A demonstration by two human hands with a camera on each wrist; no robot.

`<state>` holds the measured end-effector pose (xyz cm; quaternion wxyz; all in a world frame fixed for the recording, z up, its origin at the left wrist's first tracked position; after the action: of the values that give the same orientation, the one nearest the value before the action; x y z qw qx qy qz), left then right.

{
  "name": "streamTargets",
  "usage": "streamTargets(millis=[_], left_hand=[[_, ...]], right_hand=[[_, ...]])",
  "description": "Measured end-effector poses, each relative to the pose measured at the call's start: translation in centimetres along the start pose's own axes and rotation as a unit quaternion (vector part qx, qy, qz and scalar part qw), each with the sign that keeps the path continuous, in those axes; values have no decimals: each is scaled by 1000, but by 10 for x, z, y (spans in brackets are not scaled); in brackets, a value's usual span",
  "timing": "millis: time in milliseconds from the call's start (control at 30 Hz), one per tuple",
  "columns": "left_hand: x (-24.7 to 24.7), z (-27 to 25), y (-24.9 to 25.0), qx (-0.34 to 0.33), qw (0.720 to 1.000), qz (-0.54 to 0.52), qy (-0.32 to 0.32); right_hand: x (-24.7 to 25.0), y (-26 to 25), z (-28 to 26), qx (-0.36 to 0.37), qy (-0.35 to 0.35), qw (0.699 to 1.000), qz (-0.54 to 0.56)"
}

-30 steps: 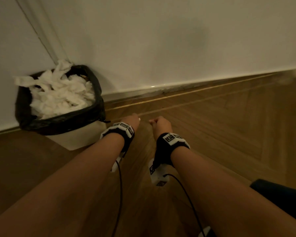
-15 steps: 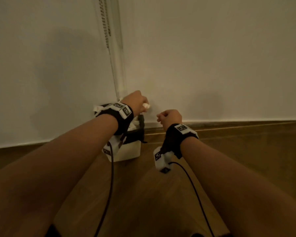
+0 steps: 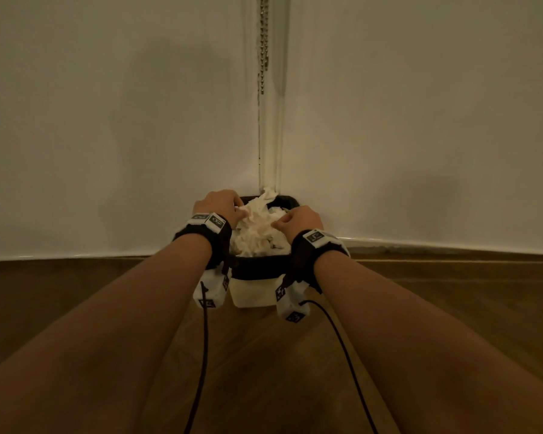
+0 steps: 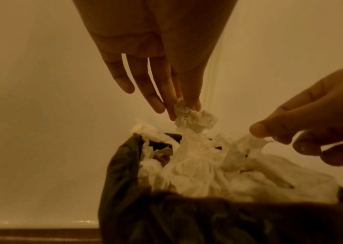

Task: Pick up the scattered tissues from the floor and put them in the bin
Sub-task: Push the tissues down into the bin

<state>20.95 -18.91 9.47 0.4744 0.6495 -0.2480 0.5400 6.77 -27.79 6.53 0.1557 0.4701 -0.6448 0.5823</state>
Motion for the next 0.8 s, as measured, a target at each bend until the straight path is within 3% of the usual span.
streamTargets(millis=[333,500,700,800], left_hand=[[-32,21,-24,13,997,57,-41],[-42,21,-29,5,995,102,-21],[-49,22,-26,-12,990,66,-127],[-58,22,-23,-35,984,90,-152]], right_hand=[[-4,-35,12,31,-50,994,-97],[-5,-32,15,58,-38,983,-170],[-17,-27,21,93,16,977,-190],[-32,-39,25,134,-20,953,-270]])
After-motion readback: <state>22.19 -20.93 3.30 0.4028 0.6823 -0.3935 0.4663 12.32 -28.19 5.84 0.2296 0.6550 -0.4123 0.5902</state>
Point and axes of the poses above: each hand's wrist, its own z-axis towards the middle knuckle, its own x-axis out of the back of the hand, y = z × x, the point moved 4 cm from there along z, towards the middle knuckle, and after that the axes turned 11 degrees about -x, right-handed, at the moved point
